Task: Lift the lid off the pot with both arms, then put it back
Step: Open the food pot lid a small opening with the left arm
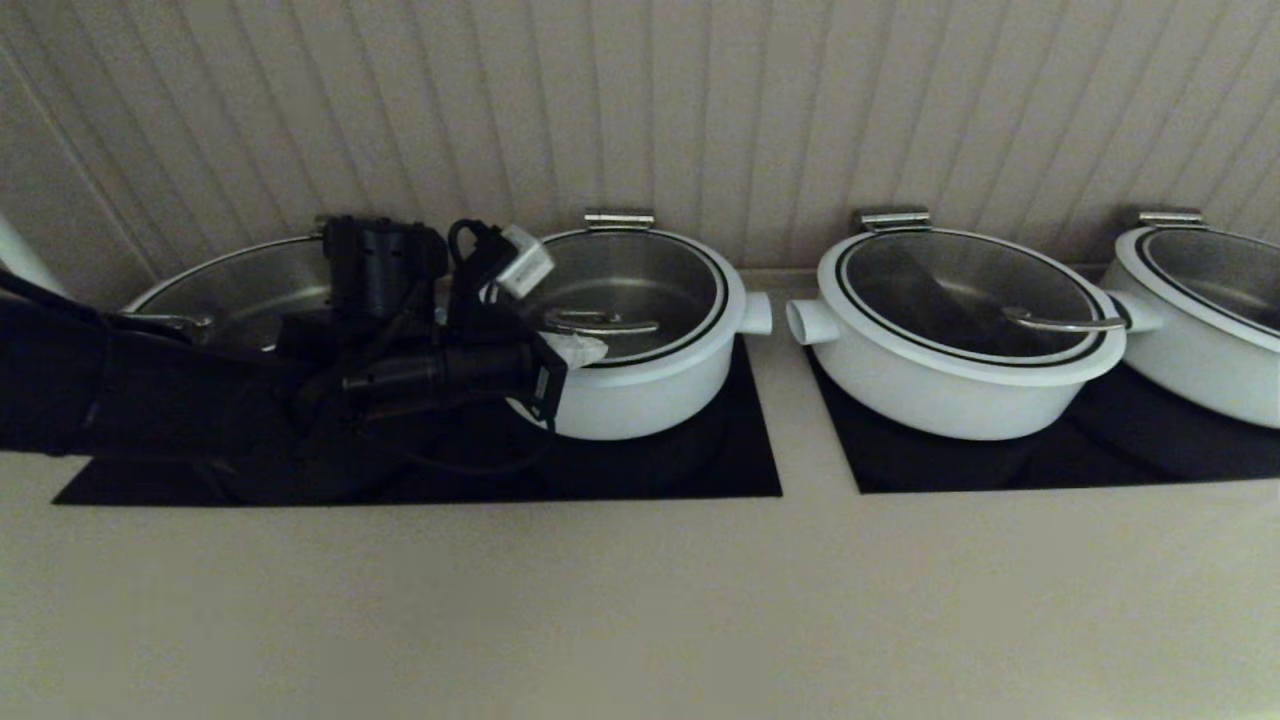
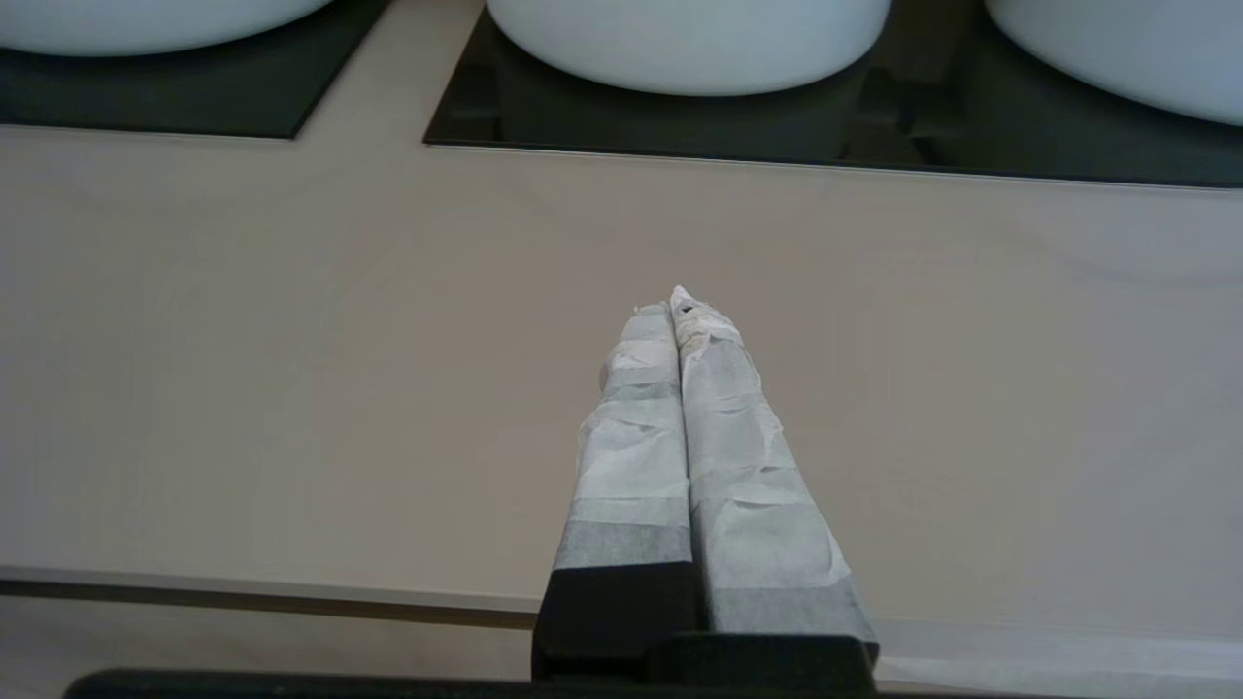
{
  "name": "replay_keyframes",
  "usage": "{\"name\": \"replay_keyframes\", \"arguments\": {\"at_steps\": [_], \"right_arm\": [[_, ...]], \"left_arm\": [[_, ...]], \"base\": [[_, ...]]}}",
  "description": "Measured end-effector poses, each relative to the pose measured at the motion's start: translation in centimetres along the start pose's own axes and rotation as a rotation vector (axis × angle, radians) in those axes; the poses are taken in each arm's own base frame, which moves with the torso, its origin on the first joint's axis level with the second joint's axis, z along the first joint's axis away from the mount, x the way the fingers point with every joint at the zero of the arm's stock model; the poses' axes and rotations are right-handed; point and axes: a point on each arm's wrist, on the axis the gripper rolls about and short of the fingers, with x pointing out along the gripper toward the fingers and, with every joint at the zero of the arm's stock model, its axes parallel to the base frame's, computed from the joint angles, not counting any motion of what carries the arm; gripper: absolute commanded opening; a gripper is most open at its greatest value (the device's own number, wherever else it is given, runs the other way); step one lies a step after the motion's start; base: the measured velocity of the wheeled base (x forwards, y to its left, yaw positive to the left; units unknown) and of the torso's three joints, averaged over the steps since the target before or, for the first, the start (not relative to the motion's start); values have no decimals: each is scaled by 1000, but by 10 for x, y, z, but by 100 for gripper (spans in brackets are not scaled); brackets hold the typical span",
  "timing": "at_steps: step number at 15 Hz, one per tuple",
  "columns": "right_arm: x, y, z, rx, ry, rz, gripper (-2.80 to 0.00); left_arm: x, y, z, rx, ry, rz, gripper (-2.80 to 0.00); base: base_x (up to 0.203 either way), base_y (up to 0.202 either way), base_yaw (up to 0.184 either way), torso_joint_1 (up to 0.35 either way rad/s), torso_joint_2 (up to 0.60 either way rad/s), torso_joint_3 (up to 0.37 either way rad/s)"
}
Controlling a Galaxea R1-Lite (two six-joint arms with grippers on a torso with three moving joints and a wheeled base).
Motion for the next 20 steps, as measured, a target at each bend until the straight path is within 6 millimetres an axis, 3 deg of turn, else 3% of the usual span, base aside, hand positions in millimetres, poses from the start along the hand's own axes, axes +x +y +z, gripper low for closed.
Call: {"name": "replay_keyframes", "arguments": {"at_steps": [16, 20], "right_arm": [[0, 0, 0, 0, 0, -1, -280], [0, 0, 0, 0, 0, 0, -280]], "left_arm": [[12, 7, -8, 13, -15, 67, -280], [13, 9, -1, 21, -33, 70, -280]], "base": [[0, 0, 0, 0, 0, 0], [0, 0, 0, 0, 0, 0]]}}
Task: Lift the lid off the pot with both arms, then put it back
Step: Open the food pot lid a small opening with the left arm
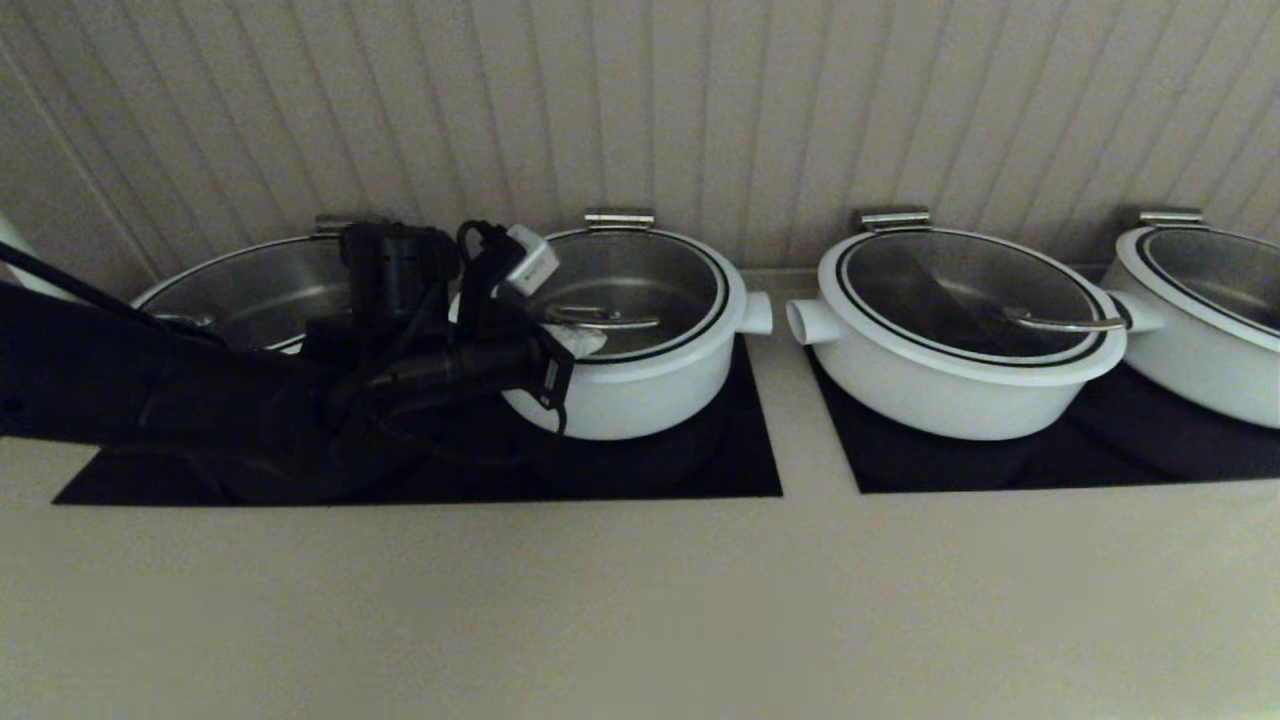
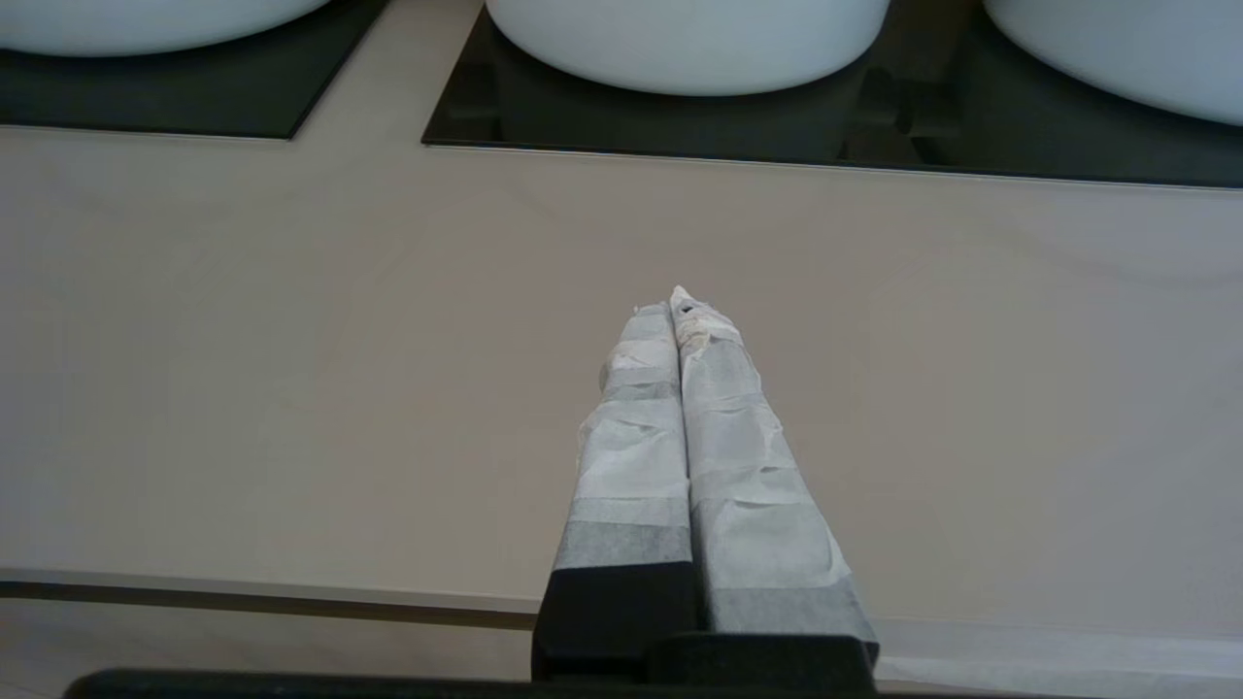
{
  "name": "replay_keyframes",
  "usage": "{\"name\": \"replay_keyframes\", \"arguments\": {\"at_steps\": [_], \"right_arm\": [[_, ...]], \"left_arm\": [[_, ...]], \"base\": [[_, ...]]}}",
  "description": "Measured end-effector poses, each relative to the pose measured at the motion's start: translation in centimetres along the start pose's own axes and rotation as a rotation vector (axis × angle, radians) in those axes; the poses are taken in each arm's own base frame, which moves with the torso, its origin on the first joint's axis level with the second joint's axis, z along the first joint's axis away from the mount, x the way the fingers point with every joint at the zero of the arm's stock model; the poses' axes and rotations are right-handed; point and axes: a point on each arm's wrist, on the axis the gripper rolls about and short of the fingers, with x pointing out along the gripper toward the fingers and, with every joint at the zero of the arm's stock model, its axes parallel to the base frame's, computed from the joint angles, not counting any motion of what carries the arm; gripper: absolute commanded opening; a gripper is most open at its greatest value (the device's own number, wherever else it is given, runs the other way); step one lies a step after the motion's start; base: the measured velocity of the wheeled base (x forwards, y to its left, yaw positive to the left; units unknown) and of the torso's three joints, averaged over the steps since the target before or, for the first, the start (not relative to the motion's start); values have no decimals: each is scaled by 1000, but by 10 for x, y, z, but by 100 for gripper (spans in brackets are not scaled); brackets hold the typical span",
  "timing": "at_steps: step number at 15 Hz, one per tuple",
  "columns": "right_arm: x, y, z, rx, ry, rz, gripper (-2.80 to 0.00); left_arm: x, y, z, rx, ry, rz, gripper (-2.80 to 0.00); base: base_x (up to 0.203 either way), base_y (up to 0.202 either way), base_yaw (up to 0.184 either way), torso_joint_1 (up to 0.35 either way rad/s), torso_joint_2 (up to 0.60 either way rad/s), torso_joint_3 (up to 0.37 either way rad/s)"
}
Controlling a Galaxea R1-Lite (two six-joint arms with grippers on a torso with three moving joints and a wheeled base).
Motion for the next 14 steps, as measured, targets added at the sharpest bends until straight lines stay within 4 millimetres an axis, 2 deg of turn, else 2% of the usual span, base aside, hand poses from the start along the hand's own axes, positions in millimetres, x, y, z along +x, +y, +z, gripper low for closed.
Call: {"name": "replay_keyframes", "arguments": {"at_steps": [14], "right_arm": [[0, 0, 0, 0, 0, 0, -280]], "left_arm": [[3, 8, 28, 36, -85, 20, -280]], "base": [[0, 0, 0, 0, 0, 0]]}}
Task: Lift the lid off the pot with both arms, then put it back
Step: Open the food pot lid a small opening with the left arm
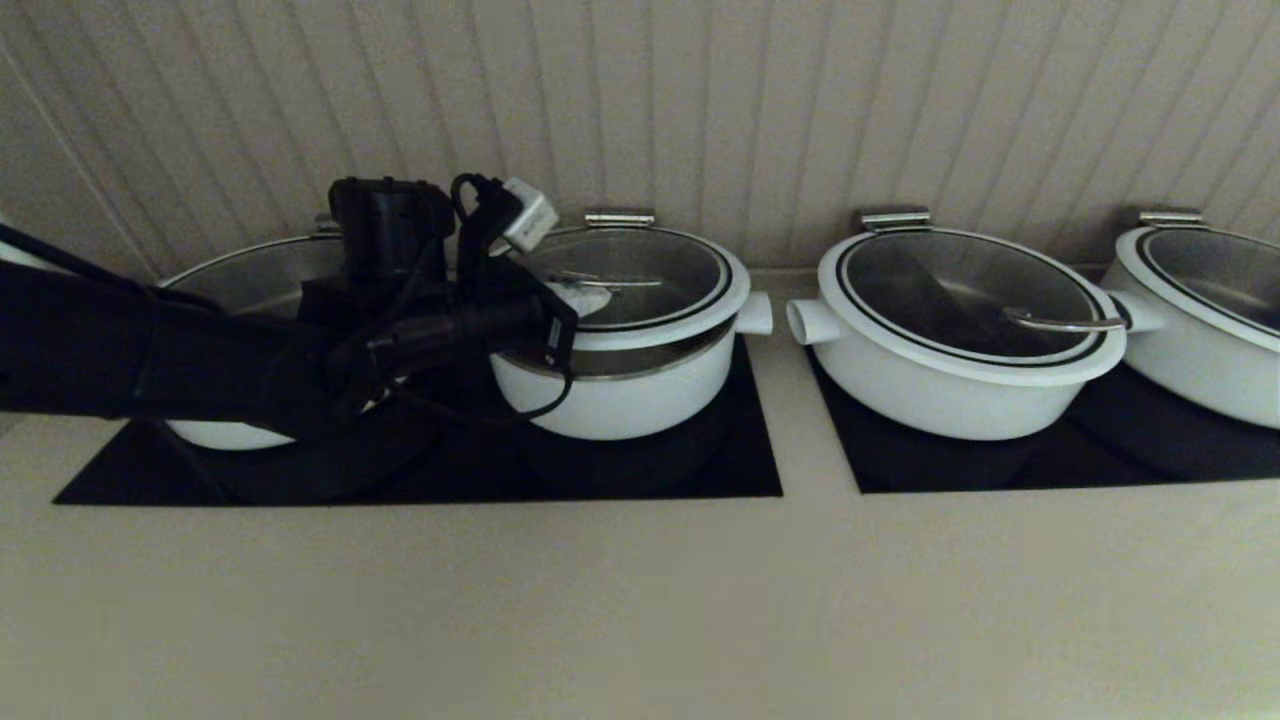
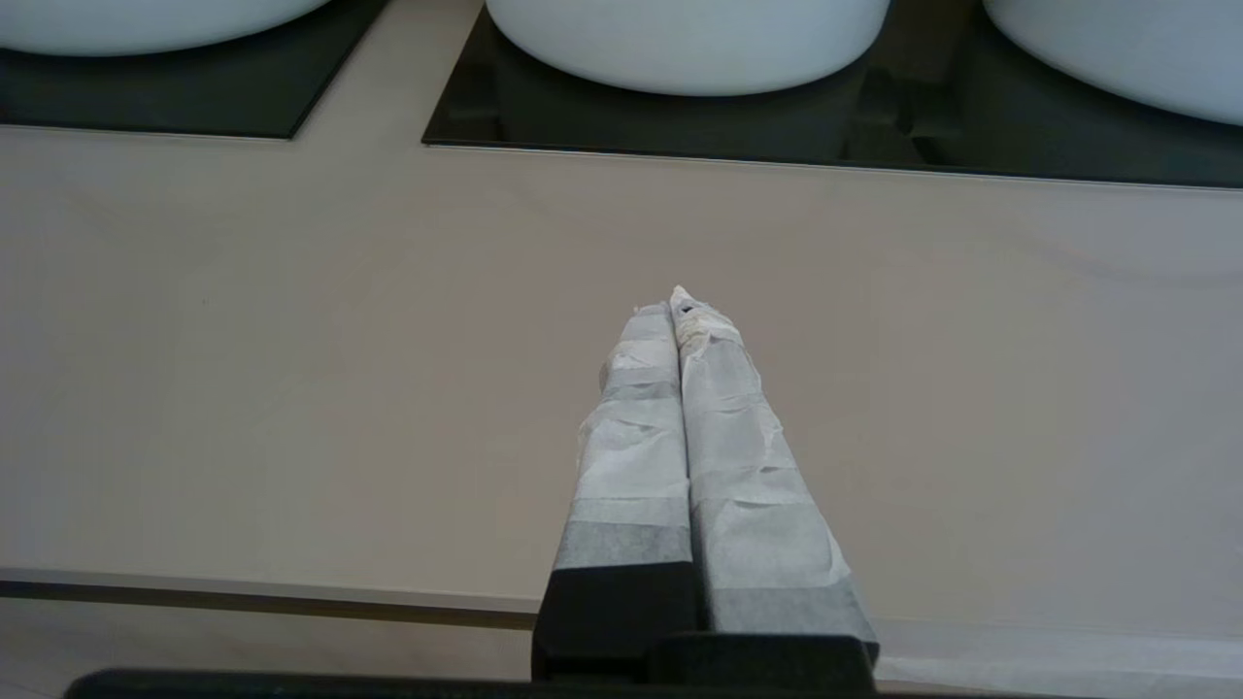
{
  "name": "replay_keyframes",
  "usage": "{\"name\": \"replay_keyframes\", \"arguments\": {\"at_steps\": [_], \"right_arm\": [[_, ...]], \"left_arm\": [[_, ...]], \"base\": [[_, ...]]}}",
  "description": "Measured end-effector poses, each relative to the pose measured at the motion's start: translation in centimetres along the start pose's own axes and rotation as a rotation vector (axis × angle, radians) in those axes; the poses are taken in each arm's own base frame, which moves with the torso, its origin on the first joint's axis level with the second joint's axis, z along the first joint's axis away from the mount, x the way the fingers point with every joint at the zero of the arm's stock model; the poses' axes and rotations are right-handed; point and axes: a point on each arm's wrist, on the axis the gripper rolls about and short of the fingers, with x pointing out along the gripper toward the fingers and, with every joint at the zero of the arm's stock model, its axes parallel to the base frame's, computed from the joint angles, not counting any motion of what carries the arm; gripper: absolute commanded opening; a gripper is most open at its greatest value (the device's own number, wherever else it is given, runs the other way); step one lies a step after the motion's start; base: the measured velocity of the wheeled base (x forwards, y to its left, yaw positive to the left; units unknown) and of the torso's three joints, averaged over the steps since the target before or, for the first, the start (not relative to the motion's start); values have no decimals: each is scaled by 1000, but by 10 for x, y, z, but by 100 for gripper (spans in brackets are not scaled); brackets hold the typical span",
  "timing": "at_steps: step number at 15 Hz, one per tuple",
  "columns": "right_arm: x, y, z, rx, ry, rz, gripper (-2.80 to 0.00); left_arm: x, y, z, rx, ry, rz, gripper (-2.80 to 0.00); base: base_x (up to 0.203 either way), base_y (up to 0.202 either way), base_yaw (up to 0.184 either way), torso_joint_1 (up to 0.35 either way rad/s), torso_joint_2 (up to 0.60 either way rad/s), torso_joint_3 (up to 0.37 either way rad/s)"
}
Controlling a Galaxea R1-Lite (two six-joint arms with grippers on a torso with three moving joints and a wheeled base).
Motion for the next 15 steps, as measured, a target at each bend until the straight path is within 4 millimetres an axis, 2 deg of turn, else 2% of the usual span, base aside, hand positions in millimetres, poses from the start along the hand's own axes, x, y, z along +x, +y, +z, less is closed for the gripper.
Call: {"name": "replay_keyframes", "arguments": {"at_steps": [15], "right_arm": [[0, 0, 0, -1, 0, 0, -280]], "left_arm": [[2, 4, 11, 16, -40, 10, -280]], "base": [[0, 0, 0, 0, 0, 0]]}}
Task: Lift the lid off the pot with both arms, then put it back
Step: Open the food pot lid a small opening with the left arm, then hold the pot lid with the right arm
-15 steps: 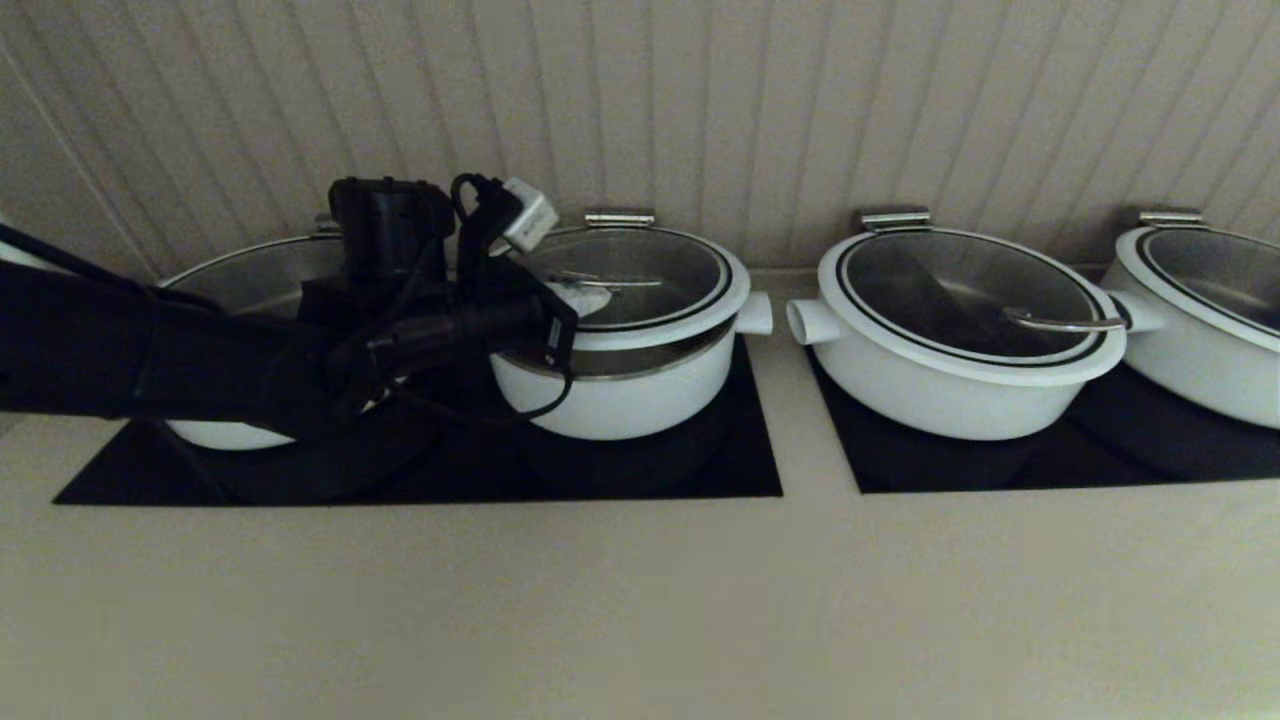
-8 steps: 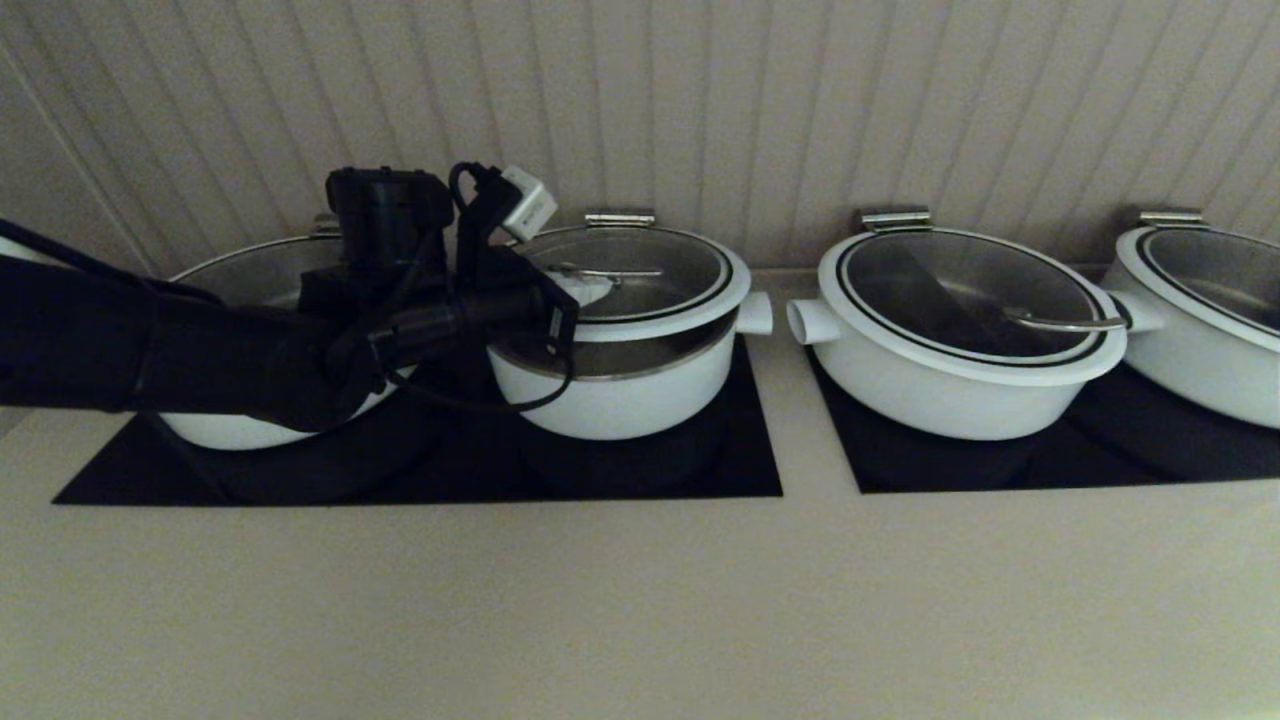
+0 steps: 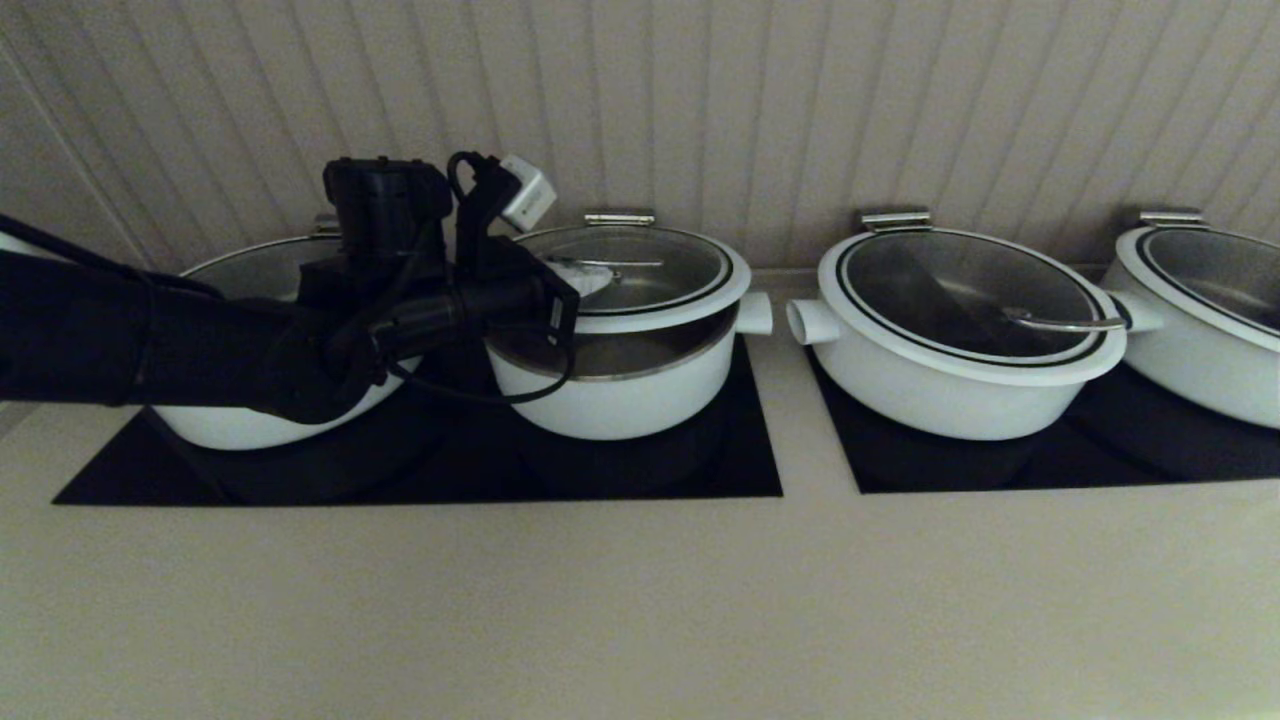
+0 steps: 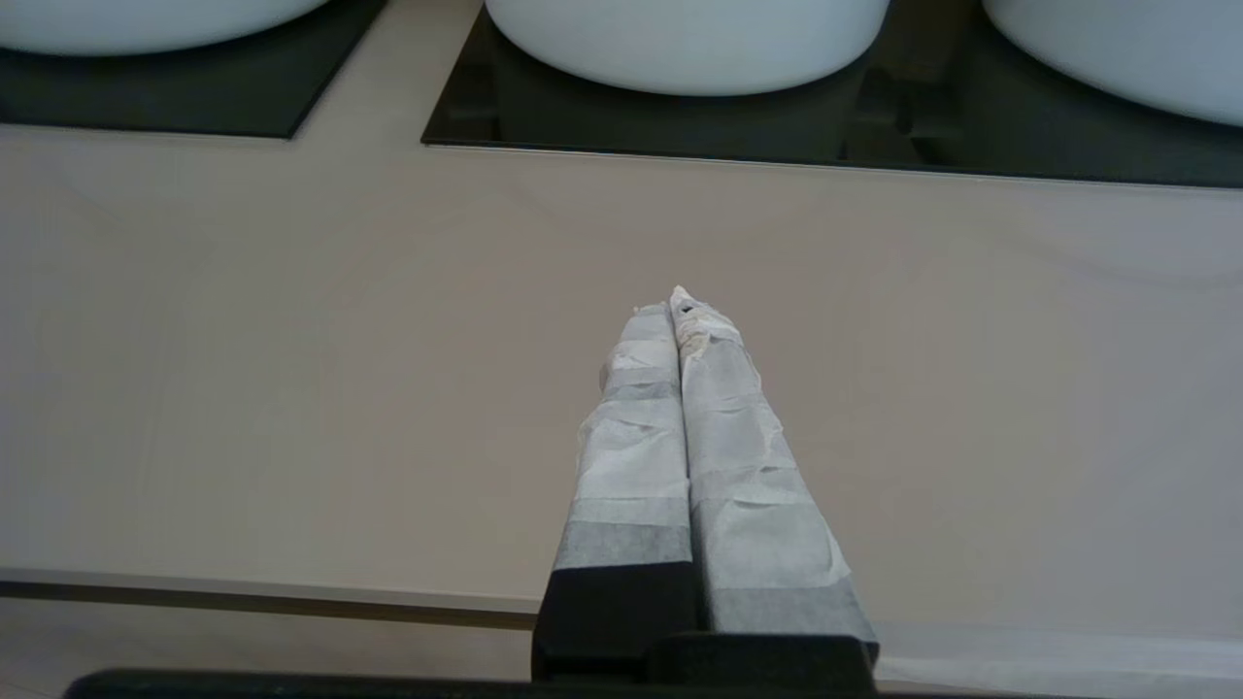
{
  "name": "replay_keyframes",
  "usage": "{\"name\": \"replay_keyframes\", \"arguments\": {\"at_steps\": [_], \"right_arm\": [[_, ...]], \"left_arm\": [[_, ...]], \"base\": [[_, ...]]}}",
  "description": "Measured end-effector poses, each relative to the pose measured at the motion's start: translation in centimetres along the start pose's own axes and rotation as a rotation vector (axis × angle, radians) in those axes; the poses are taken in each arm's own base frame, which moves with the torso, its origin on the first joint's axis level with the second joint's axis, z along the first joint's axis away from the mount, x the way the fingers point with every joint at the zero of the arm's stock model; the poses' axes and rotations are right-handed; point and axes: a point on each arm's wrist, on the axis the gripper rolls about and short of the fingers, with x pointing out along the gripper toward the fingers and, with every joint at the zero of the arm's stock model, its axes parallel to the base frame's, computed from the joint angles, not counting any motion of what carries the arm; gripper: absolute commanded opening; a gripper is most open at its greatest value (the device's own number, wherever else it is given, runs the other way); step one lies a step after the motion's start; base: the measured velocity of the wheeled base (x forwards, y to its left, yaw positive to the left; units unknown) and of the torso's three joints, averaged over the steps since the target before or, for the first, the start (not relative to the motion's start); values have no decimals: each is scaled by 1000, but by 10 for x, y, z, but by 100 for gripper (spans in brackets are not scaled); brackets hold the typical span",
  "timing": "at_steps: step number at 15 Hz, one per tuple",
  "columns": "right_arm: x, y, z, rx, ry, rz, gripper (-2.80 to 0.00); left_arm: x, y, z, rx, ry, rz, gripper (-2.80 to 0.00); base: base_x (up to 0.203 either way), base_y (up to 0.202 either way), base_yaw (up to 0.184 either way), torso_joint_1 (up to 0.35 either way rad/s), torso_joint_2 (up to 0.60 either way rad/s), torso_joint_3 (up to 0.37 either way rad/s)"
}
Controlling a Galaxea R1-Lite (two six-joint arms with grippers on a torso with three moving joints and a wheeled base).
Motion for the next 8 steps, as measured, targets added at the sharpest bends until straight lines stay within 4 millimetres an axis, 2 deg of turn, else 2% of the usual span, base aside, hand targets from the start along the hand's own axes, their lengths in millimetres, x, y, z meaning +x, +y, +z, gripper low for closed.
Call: {"name": "replay_keyframes", "arguments": {"at_steps": [8], "right_arm": [[-1, 1, 5, -113, -44, 41, -280]], "left_arm": [[0, 1, 0, 2, -3, 2, -280]], "base": [[0, 0, 0, 0, 0, 0]]}}
